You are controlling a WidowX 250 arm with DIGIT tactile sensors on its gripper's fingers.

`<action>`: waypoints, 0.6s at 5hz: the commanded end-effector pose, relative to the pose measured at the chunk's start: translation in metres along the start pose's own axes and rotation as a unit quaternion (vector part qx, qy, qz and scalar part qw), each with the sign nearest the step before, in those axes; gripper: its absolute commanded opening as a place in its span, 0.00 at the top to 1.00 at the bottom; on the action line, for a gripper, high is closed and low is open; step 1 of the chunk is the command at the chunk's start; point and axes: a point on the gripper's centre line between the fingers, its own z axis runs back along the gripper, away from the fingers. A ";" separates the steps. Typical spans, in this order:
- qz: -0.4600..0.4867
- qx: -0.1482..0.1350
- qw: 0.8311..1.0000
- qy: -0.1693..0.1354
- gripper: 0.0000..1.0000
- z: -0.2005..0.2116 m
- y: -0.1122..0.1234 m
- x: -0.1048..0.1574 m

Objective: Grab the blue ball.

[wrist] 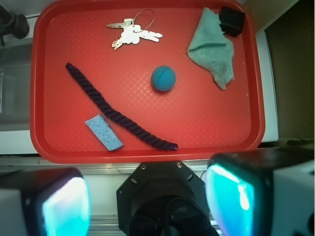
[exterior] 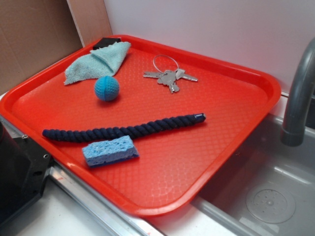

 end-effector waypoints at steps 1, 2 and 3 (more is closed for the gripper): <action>0.000 0.000 1.000 0.000 0.00 0.000 0.000 0.000; 0.026 0.033 0.999 -0.008 0.00 -0.041 0.014 0.042; 0.075 0.010 0.997 -0.025 0.00 -0.073 0.022 0.081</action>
